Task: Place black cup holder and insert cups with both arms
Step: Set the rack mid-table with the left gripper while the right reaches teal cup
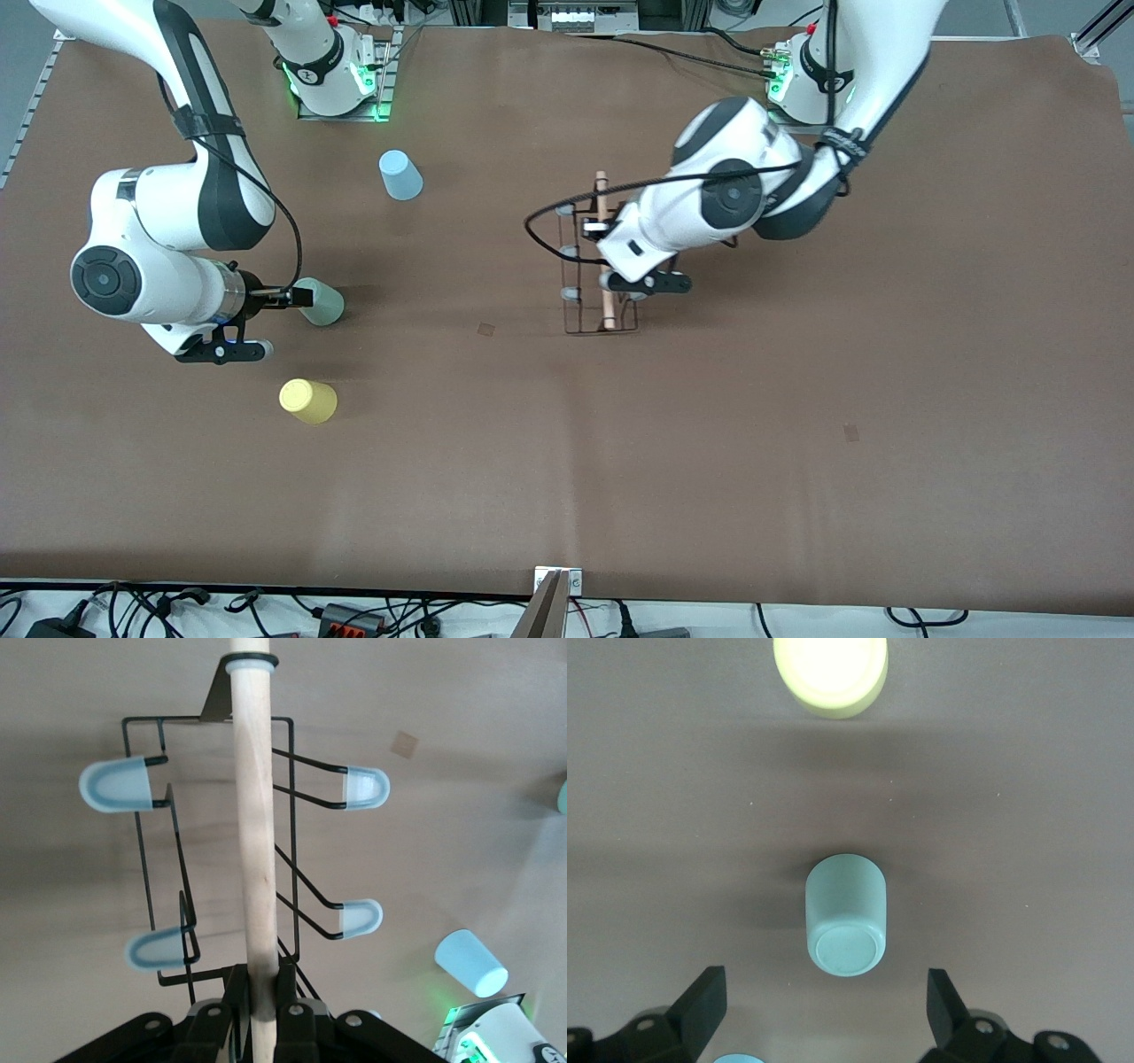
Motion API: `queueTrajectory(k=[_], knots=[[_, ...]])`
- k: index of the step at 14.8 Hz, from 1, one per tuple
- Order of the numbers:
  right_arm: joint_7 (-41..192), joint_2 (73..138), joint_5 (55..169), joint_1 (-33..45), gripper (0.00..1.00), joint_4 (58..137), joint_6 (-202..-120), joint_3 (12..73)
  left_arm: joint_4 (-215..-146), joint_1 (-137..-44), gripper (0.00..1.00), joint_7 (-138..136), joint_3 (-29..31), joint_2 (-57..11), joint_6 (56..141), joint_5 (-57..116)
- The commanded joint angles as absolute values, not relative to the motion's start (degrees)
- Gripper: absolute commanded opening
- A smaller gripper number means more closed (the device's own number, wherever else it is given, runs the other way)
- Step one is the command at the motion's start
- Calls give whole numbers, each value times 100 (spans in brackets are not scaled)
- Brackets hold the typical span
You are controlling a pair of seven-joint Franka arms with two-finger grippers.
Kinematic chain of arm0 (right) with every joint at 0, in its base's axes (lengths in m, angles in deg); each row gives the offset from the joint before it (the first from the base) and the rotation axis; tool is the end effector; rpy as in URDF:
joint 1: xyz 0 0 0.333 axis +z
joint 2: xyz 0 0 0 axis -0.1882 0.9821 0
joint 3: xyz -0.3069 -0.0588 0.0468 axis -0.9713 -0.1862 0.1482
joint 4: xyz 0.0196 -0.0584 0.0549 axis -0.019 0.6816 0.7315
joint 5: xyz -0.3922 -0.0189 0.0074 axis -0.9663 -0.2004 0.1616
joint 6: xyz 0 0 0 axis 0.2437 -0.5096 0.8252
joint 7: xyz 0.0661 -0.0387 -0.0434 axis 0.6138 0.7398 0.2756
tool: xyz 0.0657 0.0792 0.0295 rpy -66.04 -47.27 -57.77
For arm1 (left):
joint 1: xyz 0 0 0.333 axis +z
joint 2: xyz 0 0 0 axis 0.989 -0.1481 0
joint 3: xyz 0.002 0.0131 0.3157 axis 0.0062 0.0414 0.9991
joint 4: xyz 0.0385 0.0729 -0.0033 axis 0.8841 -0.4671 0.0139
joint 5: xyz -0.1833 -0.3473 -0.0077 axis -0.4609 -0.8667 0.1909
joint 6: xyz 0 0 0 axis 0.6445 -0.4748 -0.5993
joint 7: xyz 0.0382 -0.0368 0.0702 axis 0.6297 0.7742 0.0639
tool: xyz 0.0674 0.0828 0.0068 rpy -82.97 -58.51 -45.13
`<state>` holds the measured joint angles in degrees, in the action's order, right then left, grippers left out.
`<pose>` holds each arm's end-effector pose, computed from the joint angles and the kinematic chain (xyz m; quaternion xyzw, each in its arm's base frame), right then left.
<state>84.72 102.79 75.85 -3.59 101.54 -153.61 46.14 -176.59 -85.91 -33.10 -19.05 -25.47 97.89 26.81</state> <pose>0.6076 0.0622 0.3237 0.9899 0.0130 -0.1403 0.0137 0.5118 -0.4182 0.3799 0.9710 0.0374 -0.1640 0.1698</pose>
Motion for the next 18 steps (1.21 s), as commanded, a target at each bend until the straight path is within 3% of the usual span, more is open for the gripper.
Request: queueTrajectory(k=[1,7,18], knots=[[8561,10415,7586,-382,100,10229,-15481,4621,-17433,-8833,0,-3526,-1871,-2634,9921,2727],[8825,10486,7604,-373,100,10791,-15919,4612,-17486,-9229,0,-3894,-1871,-2853,10510,3421],[8842,10433,7648,-382,100,11389,-16536,4612,-17539,-9396,1,-4264,-1862,-2986,10511,3765]])
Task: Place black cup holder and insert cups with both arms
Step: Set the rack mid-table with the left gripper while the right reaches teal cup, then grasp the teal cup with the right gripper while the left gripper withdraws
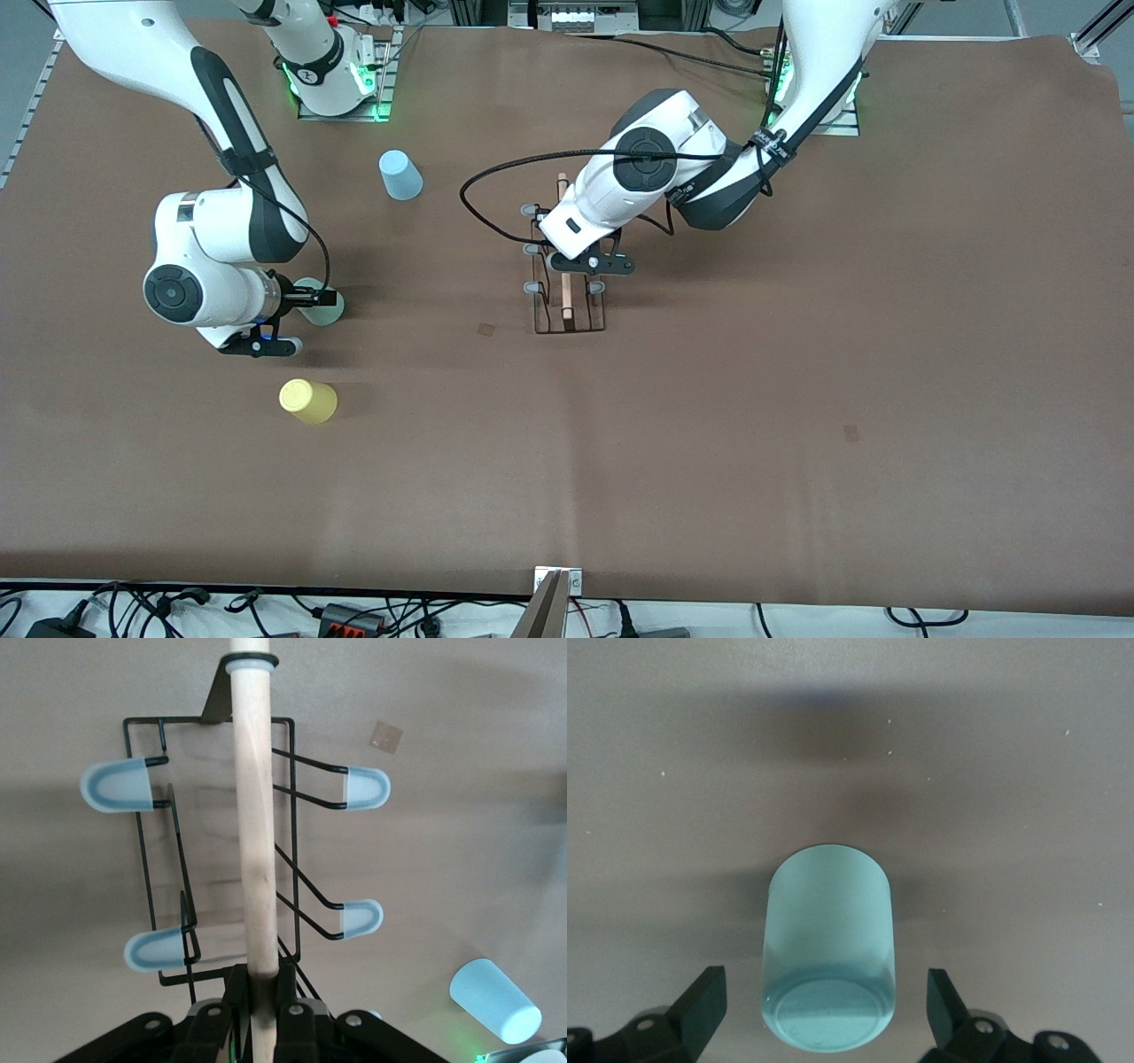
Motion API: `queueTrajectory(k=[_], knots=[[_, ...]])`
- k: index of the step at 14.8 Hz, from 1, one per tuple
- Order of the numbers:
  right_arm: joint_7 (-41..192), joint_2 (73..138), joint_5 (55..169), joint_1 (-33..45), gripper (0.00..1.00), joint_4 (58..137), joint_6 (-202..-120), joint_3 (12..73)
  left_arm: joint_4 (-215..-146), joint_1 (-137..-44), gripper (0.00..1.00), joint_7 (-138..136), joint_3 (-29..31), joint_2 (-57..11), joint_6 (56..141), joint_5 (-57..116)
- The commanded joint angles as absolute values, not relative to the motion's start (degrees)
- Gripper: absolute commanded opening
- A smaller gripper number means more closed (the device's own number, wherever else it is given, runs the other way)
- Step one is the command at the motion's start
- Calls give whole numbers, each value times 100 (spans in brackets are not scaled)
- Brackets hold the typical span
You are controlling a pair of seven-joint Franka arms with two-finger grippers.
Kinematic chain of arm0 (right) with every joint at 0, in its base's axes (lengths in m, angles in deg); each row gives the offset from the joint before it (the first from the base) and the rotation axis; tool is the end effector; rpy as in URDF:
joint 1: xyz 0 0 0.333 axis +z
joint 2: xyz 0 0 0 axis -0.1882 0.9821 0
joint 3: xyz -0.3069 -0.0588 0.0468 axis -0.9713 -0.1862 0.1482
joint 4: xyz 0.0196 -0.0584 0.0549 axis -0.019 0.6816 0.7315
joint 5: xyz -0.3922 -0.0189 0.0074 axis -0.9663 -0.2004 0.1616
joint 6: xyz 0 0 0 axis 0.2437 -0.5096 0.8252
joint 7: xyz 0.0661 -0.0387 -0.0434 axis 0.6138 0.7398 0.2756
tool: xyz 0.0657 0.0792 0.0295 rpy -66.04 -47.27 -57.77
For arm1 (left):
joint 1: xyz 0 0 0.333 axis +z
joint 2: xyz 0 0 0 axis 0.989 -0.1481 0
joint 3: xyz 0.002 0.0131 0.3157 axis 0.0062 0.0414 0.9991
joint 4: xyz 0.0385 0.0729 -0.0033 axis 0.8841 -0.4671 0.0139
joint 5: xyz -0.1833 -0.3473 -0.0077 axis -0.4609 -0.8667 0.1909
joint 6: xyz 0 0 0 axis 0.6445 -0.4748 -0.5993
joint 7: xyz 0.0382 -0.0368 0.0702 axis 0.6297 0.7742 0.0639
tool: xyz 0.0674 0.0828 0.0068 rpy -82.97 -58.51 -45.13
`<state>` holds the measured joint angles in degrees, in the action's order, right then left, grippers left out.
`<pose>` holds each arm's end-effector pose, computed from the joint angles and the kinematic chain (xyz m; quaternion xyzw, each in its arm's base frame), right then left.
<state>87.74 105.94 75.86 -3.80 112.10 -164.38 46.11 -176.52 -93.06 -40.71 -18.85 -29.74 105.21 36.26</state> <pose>0.5706 0.0551 0.2279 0.9859 -0.0158 -0.1650 0.0211 0.4778 -0.4784 0.3453 0.9828 0.0223 -0.1197 0.1387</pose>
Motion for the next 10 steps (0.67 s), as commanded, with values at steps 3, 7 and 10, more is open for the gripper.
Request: queueTrajectory(k=[3,7,10], knots=[[8842,10433,7648,-356,100,11477,-16597,4603,-17539,-9388,9,-4379,-1871,-3021,10484,3765],[8825,10442,7613,-364,100,11477,-16588,4603,-17539,-9396,9,-4379,-1871,-3021,10475,3765],[8737,10442,7569,-338,100,11477,-16588,4603,-17530,-9396,18,-4370,-1871,-3030,10475,3765]])
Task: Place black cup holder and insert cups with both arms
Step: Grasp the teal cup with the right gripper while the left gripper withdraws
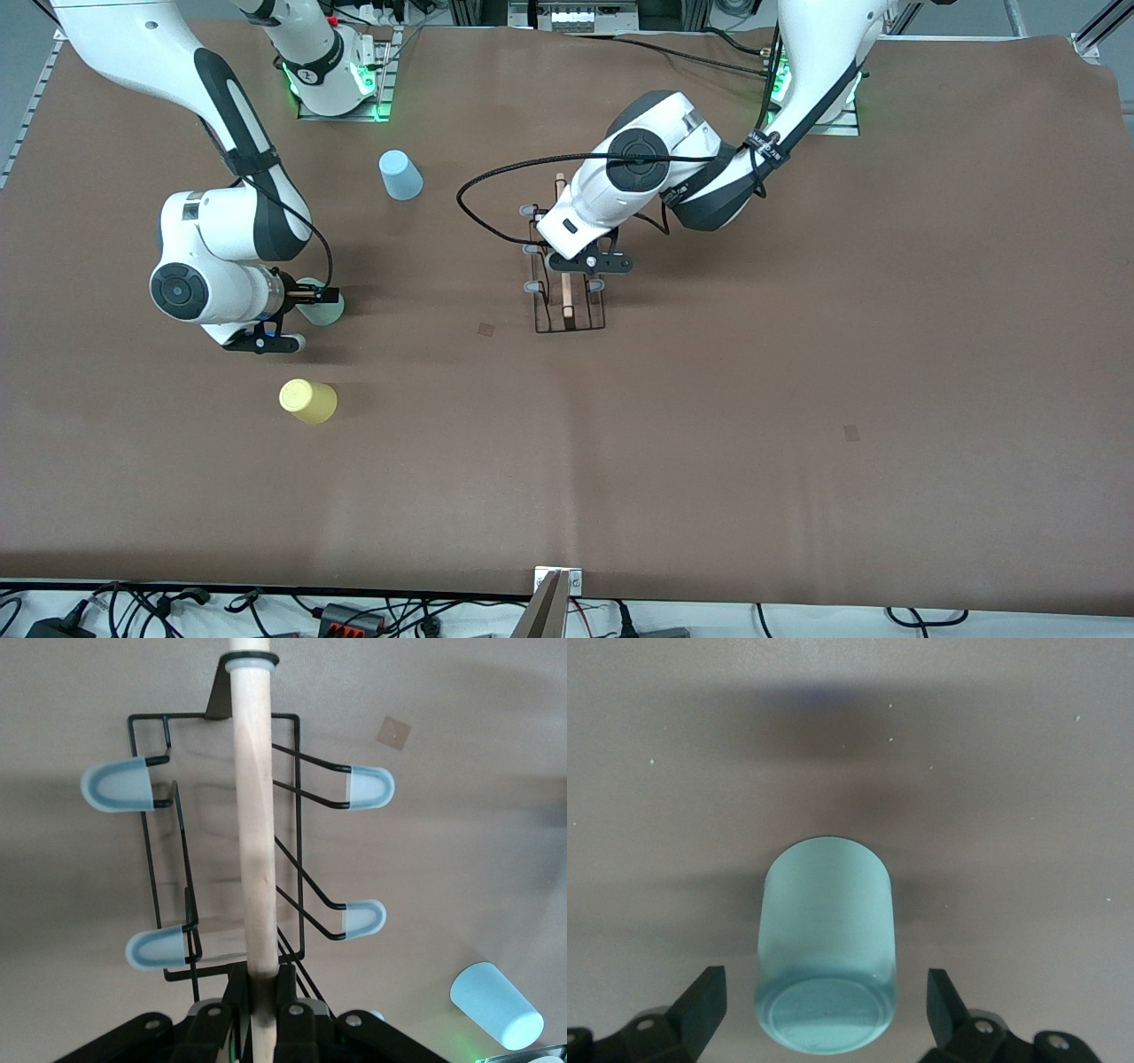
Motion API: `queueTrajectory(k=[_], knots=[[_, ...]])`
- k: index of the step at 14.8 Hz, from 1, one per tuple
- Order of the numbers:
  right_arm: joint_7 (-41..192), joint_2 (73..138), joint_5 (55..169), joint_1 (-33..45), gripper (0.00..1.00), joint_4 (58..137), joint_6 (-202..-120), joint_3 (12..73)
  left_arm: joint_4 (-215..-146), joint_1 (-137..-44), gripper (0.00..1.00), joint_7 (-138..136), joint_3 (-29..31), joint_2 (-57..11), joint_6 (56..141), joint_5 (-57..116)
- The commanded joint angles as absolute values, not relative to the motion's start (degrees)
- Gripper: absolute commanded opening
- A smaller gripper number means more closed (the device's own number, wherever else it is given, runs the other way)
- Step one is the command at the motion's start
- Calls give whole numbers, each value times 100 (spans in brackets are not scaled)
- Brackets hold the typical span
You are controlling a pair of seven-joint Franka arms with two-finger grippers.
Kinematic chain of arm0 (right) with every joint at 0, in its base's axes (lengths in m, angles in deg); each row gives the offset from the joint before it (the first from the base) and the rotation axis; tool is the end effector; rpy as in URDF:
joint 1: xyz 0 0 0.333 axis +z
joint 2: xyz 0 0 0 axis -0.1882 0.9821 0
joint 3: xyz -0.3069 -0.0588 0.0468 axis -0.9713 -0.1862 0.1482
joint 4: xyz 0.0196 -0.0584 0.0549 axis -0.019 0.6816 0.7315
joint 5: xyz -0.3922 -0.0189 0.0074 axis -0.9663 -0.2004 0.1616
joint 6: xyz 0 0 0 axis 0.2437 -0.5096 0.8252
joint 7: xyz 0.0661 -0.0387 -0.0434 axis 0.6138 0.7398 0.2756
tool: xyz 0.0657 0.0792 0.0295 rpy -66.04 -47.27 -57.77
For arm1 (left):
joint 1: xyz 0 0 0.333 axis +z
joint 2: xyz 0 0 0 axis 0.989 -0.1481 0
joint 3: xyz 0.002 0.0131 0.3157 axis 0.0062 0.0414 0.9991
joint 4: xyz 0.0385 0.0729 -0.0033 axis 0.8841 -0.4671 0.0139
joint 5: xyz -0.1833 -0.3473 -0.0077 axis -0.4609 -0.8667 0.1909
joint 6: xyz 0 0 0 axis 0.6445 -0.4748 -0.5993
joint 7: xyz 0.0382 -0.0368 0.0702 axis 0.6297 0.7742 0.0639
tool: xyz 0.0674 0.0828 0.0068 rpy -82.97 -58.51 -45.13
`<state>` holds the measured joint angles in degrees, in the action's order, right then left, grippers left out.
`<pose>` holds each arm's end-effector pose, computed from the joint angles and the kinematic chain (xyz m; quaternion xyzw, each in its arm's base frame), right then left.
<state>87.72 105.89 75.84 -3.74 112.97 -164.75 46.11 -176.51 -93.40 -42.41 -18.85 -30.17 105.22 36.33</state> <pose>0.5661 0.0552 0.2232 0.9853 -0.0150 -0.1689 0.0217 0.4751 -0.4812 0.3411 0.9822 0.0342 -0.1252 0.1355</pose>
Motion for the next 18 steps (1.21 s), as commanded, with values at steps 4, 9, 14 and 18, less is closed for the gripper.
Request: queueTrajectory(k=[4,9,14,18], knots=[[8658,10451,7551,-338,97,11477,-16580,4603,-17530,-9396,37,-4396,-1871,-3030,10458,3756],[8544,10477,7551,-373,59,11460,-16544,4603,-17329,-9291,52,-4994,-1889,-2942,9985,3721],[8517,10442,7551,-338,14,11258,-16334,4612,-16713,-8888,62,-4924,-1880,-2635,8536,3774],[8316,10442,7595,-233,14,9961,-15168,4638,-16554,-7791,72,-3909,-1941,-2030,7463,3747]])
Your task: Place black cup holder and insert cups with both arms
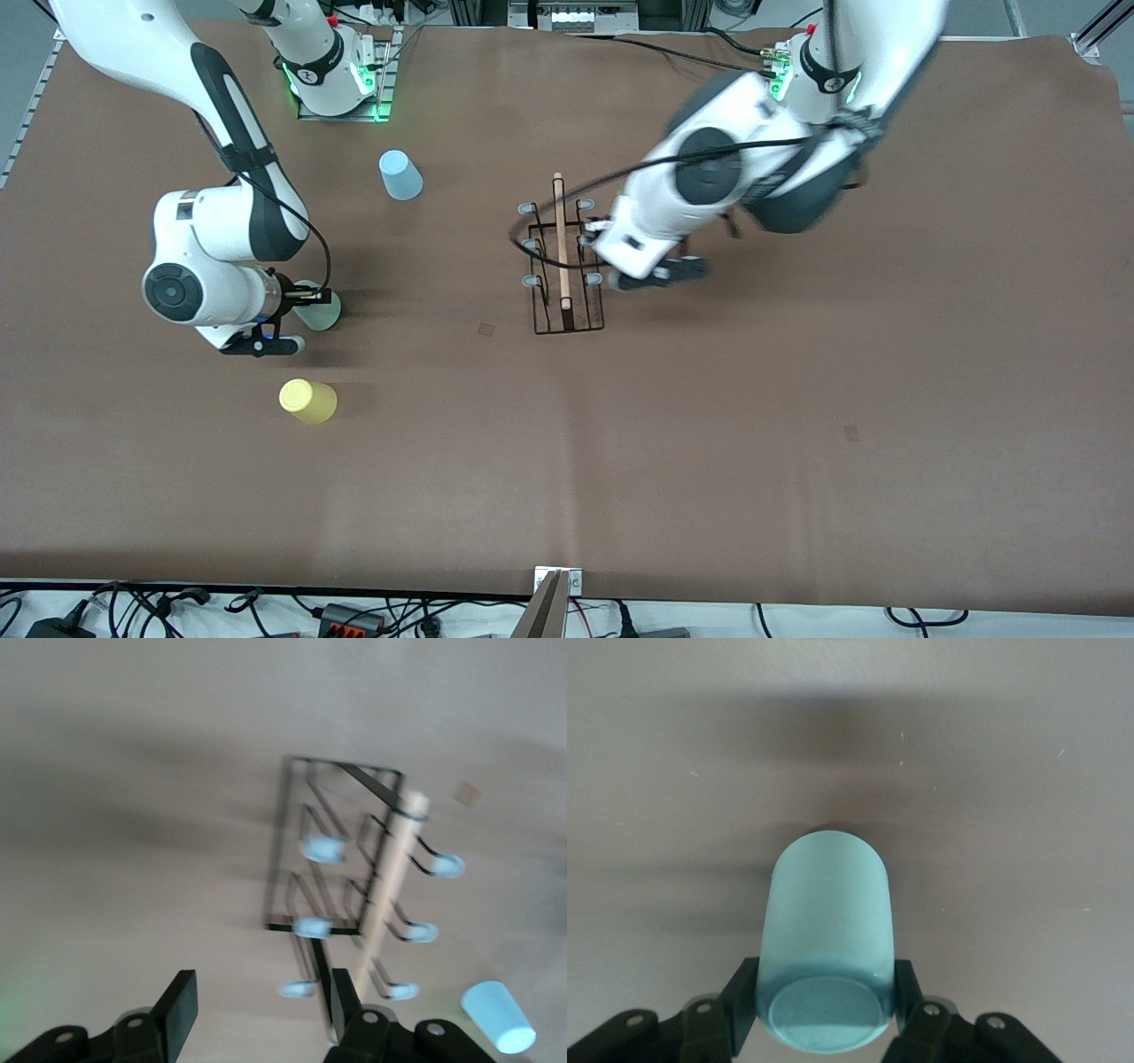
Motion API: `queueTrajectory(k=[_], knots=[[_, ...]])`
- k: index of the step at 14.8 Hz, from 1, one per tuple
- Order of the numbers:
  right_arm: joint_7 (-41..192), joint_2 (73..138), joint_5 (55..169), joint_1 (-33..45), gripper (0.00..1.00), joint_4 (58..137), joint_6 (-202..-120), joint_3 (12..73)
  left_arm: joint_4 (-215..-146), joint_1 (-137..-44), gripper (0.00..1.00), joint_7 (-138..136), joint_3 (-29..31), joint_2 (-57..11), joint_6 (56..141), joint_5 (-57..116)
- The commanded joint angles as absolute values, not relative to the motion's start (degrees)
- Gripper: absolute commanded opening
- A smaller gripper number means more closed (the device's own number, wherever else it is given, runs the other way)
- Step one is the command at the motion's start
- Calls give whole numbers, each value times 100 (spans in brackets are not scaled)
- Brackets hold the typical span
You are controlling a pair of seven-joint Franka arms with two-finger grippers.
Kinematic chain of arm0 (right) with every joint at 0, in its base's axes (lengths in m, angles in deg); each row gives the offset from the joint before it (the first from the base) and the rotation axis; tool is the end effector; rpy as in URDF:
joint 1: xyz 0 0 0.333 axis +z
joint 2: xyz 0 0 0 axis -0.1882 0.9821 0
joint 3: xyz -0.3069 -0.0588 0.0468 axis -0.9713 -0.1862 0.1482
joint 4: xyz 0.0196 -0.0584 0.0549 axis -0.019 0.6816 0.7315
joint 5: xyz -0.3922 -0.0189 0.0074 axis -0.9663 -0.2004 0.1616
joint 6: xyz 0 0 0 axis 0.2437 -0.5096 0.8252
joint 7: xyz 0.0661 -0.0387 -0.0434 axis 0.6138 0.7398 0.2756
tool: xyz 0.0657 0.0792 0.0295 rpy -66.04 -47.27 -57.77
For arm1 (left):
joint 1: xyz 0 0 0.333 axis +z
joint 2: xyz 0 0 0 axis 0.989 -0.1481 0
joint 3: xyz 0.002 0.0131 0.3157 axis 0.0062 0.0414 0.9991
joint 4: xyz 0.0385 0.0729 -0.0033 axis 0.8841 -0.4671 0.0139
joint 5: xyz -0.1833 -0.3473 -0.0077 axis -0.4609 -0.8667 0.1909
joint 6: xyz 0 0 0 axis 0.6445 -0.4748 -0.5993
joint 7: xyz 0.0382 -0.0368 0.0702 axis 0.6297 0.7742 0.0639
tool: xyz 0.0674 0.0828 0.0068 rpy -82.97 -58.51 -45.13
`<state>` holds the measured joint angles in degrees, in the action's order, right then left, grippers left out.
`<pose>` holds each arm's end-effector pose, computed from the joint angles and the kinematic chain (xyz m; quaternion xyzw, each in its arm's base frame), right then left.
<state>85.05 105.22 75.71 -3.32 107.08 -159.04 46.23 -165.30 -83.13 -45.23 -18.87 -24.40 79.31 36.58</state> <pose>0.5889 0.0634 0.2639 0.9865 0.0135 -0.1619 0.0180 0.5452 -0.3689 0.4497 0.9786 0.1144 -0.1583 0.0647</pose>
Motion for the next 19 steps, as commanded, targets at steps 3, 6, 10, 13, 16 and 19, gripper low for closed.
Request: queueTrajectory(k=[3,6,10,13,16,19], knots=[[8376,10442,7586,293,14,8905,-14297,4630,-16537,-6964,76,-3150,-1959,-1642,6839,3695],[8377,10433,7709,654,14,8568,-13909,4656,-16344,-6357,78,-2692,-1933,-1177,6241,3729],[8779,10398,8122,1207,14,8559,-13741,5112,-16326,-5549,84,-1412,-1888,-991,6116,3774],[9534,10398,8122,1954,14,8550,-13820,5113,-16405,-5354,100,-1021,-1871,-1008,6133,3782],[9651,10415,8157,2324,14,8550,-13977,5122,-16396,-5353,100,-1030,-1924,-1008,6116,3949],[9870,10451,8315,2693,14,8559,-14118,5113,-16361,-5545,100,-1083,-1810,-999,6142,4159]])
